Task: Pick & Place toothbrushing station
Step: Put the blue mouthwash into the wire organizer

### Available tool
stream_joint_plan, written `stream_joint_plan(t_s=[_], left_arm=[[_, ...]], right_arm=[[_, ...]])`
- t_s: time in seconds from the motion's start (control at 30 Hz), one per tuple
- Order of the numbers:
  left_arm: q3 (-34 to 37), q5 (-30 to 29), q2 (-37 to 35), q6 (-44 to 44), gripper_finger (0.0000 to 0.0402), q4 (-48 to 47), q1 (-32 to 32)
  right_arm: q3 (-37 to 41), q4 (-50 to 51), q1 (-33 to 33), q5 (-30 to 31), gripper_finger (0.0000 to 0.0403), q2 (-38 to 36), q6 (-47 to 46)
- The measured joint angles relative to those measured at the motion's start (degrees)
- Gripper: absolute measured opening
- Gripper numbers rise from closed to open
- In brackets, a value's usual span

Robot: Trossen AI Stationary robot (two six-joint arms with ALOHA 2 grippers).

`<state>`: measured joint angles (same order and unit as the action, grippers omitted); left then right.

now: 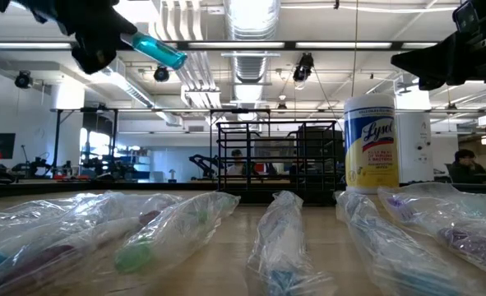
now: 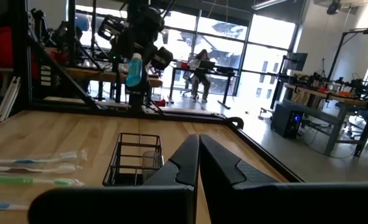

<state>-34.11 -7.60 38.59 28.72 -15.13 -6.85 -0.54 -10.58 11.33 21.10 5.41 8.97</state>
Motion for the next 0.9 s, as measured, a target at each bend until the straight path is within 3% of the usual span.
stream_joint_plan(t_s=[0.23,0.43,0.7,0.9], left_arm=[[14.34,-1.46,-4.98,-0.18,0.0096,20.11,0.17],[22.42,-1.51,-8.44,2.92,0.0096,28.25,0.68],[23.87,-1.51,-10.75,4.40,0.0096,29.02,1.55],[19.94,-1.49,-9.80,4.18,0.0096,25.96,2.17]], right_arm=[[0.00,0.01,0.00,0.00,0.0008,0.00,0.02],[0.00,0.03,0.00,0.00,0.0008,0.00,0.02],[0.00,0.01,0.00,0.00,0.0008,0.00,0.02],[0.00,0.01,0.00,0.00,0.0008,0.02,0.04]])
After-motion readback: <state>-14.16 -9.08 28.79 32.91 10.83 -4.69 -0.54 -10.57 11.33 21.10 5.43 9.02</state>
